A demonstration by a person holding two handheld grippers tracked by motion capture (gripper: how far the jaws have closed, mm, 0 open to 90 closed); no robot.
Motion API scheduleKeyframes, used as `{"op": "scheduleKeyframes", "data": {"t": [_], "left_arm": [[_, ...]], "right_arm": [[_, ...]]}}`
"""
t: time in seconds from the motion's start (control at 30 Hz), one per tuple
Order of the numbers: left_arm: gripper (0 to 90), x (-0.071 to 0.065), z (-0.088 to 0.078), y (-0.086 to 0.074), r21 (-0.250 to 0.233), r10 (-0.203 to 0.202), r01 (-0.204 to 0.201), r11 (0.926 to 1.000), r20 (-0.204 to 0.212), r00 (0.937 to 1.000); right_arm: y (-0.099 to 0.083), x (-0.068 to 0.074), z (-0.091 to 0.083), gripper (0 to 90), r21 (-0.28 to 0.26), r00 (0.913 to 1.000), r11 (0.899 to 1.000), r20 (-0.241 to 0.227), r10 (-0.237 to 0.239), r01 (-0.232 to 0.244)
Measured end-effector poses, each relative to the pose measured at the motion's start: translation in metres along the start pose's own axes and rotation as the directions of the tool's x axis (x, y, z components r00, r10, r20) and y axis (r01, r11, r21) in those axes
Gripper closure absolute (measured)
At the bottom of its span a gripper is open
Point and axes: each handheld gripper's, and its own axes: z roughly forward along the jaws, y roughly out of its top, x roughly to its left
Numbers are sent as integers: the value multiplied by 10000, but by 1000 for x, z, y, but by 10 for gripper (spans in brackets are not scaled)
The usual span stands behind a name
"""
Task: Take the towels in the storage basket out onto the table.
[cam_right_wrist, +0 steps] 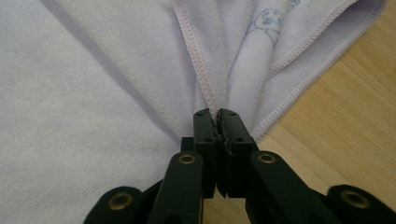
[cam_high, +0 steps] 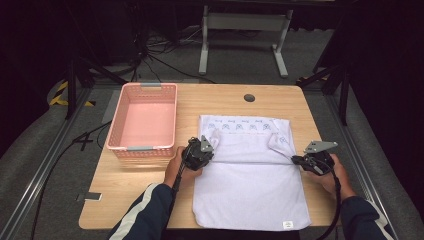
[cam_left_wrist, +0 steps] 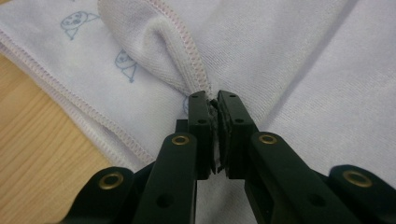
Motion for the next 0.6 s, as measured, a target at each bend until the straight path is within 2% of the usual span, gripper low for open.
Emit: {"op": "scheduleKeyframes", "data": {"t": [0.07, 0.1, 0.13, 0.2, 0.23, 0.3, 0.37, 0.4, 0.43, 0.47, 0.53, 0.57, 0.6], "left_arm": [[845, 2, 1, 1, -36, -93, 93, 10000, 39, 9999], [843, 3, 1, 1, -34, -329, 329, 9995, 80, 9994], [830, 3, 0, 2, -31, -397, 397, 9992, 27, 9992], [748, 2, -1, 4, -179, -398, 394, 9991, -204, 9990], [689, 2, -3, 7, -283, -490, 483, 9984, -244, 9985], [632, 4, -7, 13, -632, -682, 660, 9958, -343, 9971], [559, 7, -6, 22, -600, -892, 865, 9944, -443, 9950], [520, 7, -6, 22, -600, -892, 865, 9944, -443, 9950], [525, 8, -3, 30, -680, -974, 945, 9932, -415, 9944], [515, 10, -1, 34, -559, -1027, 1005, 9934, -379, 9940], [480, 11, 2, 37, -563, -1078, 1051, 9929, -468, 9931], [469, 16, 8, 43, -430, -1116, 1086, 9932, -736, 9910], [457, 16, 8, 43, -430, -1116, 1086, 9932, -736, 9910]], "right_arm": [[2, -2, 2, 867, -24, 9999, 10000, 170, -3, 3], [2, -3, 3, 863, -67, 9998, 10000, 194, -35, 36], [3, -3, 3, 842, -73, 9998, 10000, 209, -18, 20], [5, -2, 1, 766, -213, 9993, 9998, 385, 15, -7], [6, -1, -2, 739, -389, 9992, 9992, 387, 117, -102], [12, -2, -7, 658, -815, 9987, 9961, 336, 380, -352], [20, -2, -10, 657, -1164, 9986, 9921, 179, 493, -469], [20, -2, -10, 657, -1164, 9986, 9921, 179, 493, -469], [33, 1, -8, 610, -1266, 9989, 9912, 217, 425, -394], [39, 3, -5, 588, -1249, 9992, 9916, 198, 359, -332], [50, 7, 4, 574, -1095, 9996, 9939, 240, 152, -125], [56, 8, 8, 568, -1027, 9998, 9946, 113, 161, -148], [56, 8, 8, 568, -1027, 9998, 9946, 113, 161, -148]]}}
